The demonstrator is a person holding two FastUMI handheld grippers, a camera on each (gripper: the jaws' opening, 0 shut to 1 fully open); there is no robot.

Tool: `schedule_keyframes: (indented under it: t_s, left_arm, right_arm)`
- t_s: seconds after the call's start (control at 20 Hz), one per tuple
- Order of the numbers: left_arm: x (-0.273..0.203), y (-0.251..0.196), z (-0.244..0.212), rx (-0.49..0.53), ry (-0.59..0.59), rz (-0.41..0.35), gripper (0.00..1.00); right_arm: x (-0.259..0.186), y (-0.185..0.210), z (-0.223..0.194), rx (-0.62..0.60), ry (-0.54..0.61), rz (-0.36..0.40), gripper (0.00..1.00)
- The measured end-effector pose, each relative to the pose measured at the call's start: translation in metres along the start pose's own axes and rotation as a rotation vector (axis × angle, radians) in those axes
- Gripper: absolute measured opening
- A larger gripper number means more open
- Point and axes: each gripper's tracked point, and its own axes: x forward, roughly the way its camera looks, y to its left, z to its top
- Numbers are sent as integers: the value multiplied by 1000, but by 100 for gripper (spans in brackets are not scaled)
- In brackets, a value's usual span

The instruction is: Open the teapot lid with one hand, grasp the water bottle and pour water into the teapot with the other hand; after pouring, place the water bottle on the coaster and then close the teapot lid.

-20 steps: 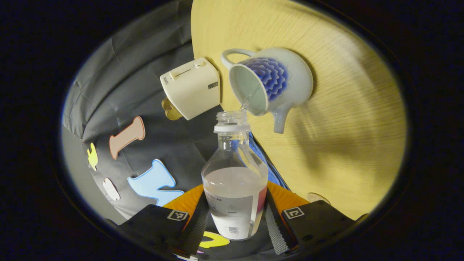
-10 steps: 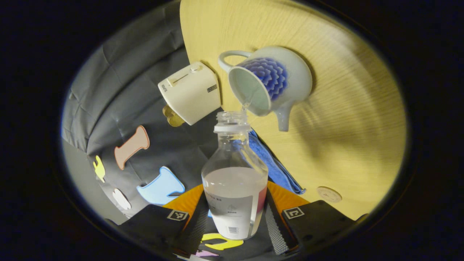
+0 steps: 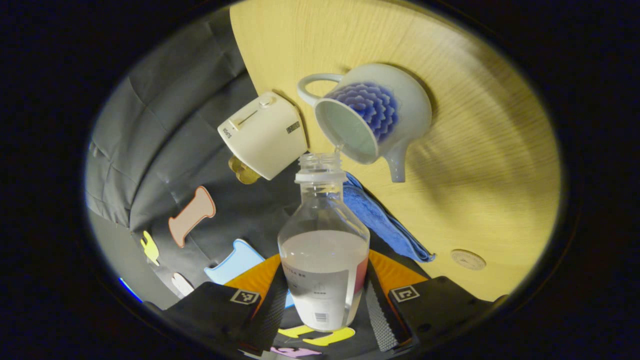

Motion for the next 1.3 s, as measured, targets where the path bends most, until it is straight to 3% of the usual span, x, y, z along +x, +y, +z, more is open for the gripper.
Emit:
schedule_keyframes:
  t_s: [0.3, 0.75, 0.95, 1.3]
  left_arm:
    - [3, 3, -2, 21, 6, 14, 87]
    - [11, 12, -17, -39, -12, 6, 87]
    - [17, 25, -31, -134, -43, 18, 87]
    - [22, 56, -49, -418, -117, 1, 87]
  right_arm:
    - [1, 0, -5, -3, 15, 4, 1]
    - [0, 0, -7, -2, 28, 5, 1]
    - [1, 1, -7, 4, 30, 4, 1]
    - [2, -1, 5, -21, 0, -14, 2]
